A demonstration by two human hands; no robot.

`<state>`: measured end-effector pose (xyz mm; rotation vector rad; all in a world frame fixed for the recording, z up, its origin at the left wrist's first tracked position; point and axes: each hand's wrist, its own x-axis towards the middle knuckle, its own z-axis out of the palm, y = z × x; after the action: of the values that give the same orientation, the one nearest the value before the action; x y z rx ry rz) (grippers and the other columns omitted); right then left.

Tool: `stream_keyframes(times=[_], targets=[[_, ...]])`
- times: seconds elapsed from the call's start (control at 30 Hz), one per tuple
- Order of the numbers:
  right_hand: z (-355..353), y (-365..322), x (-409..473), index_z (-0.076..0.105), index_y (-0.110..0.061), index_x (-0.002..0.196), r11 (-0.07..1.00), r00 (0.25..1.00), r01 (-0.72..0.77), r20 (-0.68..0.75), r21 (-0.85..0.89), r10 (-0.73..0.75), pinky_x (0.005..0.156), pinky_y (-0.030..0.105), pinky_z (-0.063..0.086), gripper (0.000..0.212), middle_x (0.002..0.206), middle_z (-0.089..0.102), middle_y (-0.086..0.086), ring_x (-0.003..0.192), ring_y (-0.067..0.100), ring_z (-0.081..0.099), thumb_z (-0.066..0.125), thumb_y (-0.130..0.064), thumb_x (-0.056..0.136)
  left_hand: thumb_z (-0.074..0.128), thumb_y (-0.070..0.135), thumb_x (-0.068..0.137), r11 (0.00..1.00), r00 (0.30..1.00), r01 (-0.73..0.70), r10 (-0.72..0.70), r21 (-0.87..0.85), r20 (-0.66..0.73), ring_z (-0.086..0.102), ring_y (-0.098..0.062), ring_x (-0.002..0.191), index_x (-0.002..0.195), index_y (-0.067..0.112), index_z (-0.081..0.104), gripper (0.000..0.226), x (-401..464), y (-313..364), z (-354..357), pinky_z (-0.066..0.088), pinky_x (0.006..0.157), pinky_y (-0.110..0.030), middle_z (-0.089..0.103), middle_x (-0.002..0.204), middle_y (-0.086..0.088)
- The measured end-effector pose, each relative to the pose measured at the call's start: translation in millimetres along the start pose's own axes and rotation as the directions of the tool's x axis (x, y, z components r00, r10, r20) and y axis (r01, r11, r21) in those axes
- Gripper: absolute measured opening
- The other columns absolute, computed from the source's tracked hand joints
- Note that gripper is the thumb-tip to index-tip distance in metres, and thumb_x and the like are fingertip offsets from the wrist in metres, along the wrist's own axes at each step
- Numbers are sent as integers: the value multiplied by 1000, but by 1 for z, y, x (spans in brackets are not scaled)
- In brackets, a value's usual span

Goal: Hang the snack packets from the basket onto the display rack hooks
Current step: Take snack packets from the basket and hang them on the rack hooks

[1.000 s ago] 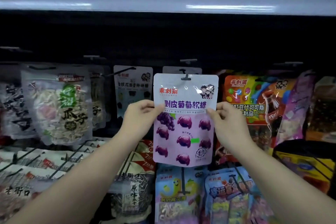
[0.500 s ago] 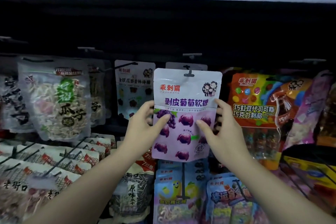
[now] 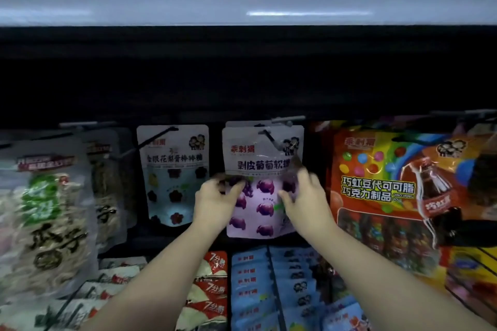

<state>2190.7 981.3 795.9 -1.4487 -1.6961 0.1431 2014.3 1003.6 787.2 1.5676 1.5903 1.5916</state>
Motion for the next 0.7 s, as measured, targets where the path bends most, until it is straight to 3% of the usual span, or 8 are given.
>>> stream_keyframes(times=[0.17, 0.23, 0.3, 0.37, 0.43, 0.53, 0.63, 0.7], targets=[[5, 3, -3, 37, -11, 130, 1000, 1000, 8, -18, 21, -8, 78, 30, 46, 42, 127, 44, 13, 91, 21, 54, 57, -18, 94, 72, 31, 84, 1000, 1000, 9, -10, -27, -11, 67, -19, 93, 93, 24, 65, 14, 3, -6, 7, 51, 81, -28, 68, 87, 6], [4, 2, -10, 31, -14, 139, 1000, 1000, 18, 11, 11, -19, 89, 31, 45, 52, 138, 37, 12, 111, 26, 53, 56, -16, 94, 70, 32, 86, 1000, 1000, 9, -9, -4, -19, 63, -19, 98, 108, 16, 64, 28, -5, -3, 5, 49, 85, -29, 64, 98, 3], [0, 1, -21, 20, -17, 149, 1000, 999, 8, 45, -14, -7, 101, 27, 37, 64, 154, 20, 11, 134, 27, 37, 54, -17, 95, 69, 33, 87, 999, 1000, 3, -2, 36, -27, 59, -21, 107, 125, 12, 56, 45, -15, -1, 1, 49, 90, -32, 61, 114, -2], [-6, -1, -36, 17, -18, 151, 1000, 999, -2, 48, 12, 2, 101, 17, 28, 65, 159, 8, 6, 139, 25, 32, 52, -19, 97, 69, 31, 86, 985, 991, -95, 108, 147, -80, 50, -25, 121, 134, 14, 47, 56, -30, 2, -7, 44, 99, -36, 53, 129, -8], [-13, -1, -52, 26, -15, 148, 997, 998, 63, -2, 52, -63, 97, 8, 23, 58, 156, 16, 2, 132, 17, 36, 52, -20, 97, 68, 26, 87, 929, 944, -265, 305, 257, -126, 40, -23, 126, 136, 14, 45, 56, -51, 8, -14, 34, 101, -32, 45, 133, -7], [-31, 6, -82, 44, -14, 136, 976, 975, 215, -68, 18, -214, 103, 24, 40, 42, 138, 39, -1, 123, 11, 41, 52, -22, 95, 62, 28, 90, 826, 848, -513, 530, 236, -11, 44, -14, 115, 129, 18, 51, 42, -82, 22, -13, 35, 94, -26, 50, 120, 6], [-57, 26, -105, 53, -13, 126, 941, 933, 298, -161, -157, -322, 95, 20, 39, 36, 119, 52, 0, 114, 14, 46, 48, -29, 94, 52, 41, 88, 759, 787, -617, 603, 207, 131, 54, -10, 99, 119, 25, 57, 35, -104, 36, 4, 48, 79, -29, 55, 103, 16], [-81, 44, -111, 56, -12, 120, 941, 915, 274, -248, -200, -319, 88, 23, 40, 35, 108, 55, 1, 104, 16, 49, 47, -29, 91, 48, 46, 88, 759, 782, -623, 604, 190, 155, 56, -11, 86, 111, 25, 63, 35, -115, 47, 19, 52, 70, -33, 57, 90, 17]])
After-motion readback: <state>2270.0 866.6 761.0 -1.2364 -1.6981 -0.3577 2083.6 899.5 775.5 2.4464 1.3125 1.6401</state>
